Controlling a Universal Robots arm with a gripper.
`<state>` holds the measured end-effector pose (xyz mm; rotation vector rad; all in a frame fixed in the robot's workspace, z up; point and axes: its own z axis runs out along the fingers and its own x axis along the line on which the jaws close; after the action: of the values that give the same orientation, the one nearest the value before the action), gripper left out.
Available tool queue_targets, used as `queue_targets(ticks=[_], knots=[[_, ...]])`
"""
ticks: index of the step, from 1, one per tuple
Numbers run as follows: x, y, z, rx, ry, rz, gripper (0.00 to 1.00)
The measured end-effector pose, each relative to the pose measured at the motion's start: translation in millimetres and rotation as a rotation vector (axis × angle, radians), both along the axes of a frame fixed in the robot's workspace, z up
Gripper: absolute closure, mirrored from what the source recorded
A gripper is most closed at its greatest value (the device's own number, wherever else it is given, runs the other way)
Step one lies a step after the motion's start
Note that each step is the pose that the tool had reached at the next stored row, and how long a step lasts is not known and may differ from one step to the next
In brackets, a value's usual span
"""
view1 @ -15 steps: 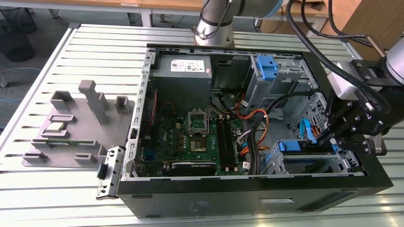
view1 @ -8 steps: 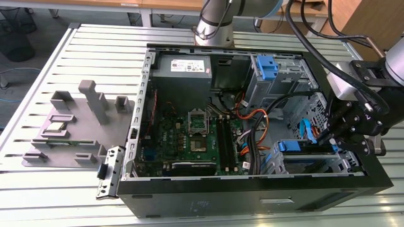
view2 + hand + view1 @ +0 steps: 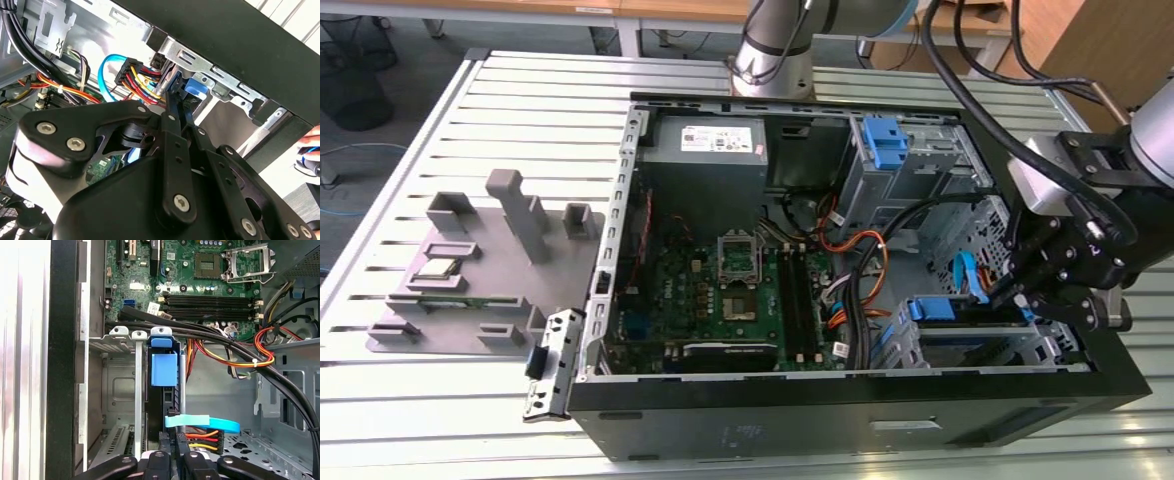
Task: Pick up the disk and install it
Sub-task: 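Insert the second disk wire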
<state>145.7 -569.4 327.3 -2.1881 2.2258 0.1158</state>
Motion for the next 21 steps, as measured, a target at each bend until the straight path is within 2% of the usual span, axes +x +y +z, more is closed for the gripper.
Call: queue_targets(ticks=[6, 8, 9, 13, 15, 21], knots=[[0.0, 0.1, -0.4, 0.0008, 0.0001, 0.0, 0.83], [0.0, 0.0, -0.7, 0.0011, 0.0001, 0.0, 0.82], [0.0, 0.0, -0.5, 0.0008, 0.0, 0.0, 0.76], [0.0, 0.0, 1.3, 0.0001, 0.0, 0.0, 0.76], [0.0, 0.0, 4.3, 0.0003, 0.0, 0.0, 0.76], [0.0, 0.0, 20.6, 0.0003, 0.0, 0.0, 0.76]])
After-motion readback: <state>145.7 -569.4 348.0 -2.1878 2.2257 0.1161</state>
